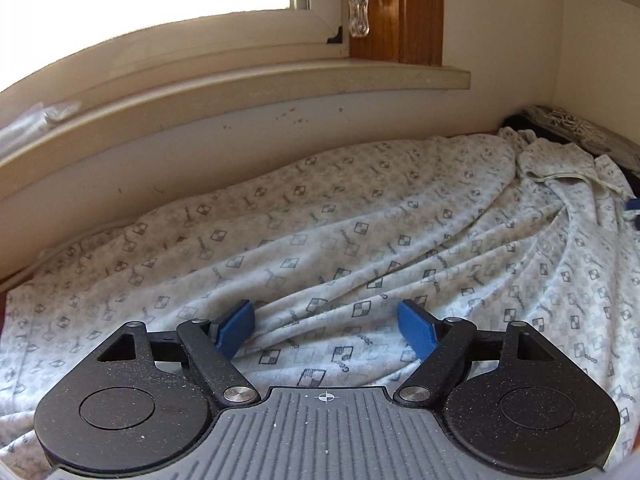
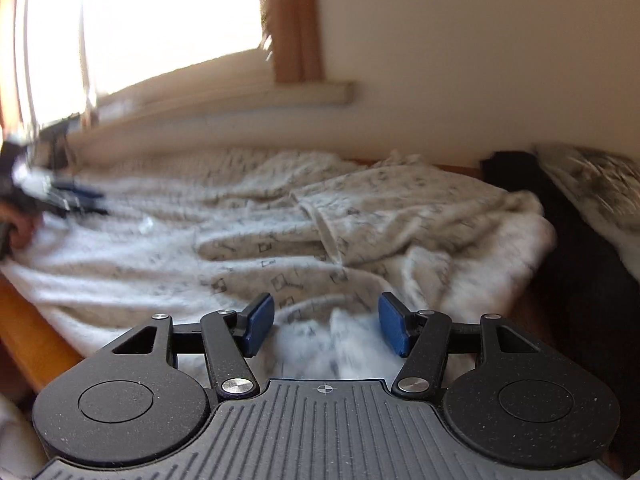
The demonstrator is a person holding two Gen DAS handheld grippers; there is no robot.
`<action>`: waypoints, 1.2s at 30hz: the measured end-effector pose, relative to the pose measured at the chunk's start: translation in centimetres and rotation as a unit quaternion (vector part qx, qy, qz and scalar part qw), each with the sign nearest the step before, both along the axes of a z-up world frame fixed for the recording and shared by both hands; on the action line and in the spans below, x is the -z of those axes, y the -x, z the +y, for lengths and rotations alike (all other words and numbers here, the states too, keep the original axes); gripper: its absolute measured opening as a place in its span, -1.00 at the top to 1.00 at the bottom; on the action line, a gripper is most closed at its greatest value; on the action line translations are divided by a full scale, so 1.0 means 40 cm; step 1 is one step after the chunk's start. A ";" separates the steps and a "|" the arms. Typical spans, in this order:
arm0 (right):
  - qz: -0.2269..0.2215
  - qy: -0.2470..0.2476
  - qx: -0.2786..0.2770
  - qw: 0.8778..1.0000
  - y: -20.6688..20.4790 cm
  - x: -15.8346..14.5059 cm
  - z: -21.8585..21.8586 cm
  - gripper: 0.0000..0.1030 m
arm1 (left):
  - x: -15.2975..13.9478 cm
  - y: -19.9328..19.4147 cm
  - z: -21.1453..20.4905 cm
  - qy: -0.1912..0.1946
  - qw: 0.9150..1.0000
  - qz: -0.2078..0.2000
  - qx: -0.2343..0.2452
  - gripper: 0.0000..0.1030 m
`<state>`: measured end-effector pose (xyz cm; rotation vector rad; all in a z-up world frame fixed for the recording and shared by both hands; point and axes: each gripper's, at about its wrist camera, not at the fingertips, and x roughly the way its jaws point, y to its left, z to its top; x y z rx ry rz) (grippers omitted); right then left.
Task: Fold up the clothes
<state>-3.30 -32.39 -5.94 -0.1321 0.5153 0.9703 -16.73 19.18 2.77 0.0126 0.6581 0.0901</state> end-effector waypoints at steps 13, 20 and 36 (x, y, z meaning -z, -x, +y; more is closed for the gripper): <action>-0.022 -0.015 0.035 0.999 0.120 0.001 -0.147 -0.12 | 0.002 0.115 0.058 0.043 0.999 0.000 0.000 -0.60; -0.011 -0.007 0.024 1.000 0.078 -0.018 -0.113 -0.11 | 0.009 0.108 0.038 0.019 1.000 0.010 0.001 -0.65; 0.142 -0.181 -0.022 0.973 -0.043 -0.078 -0.178 0.83 | 0.011 0.105 0.040 0.017 1.000 0.013 -0.002 -0.71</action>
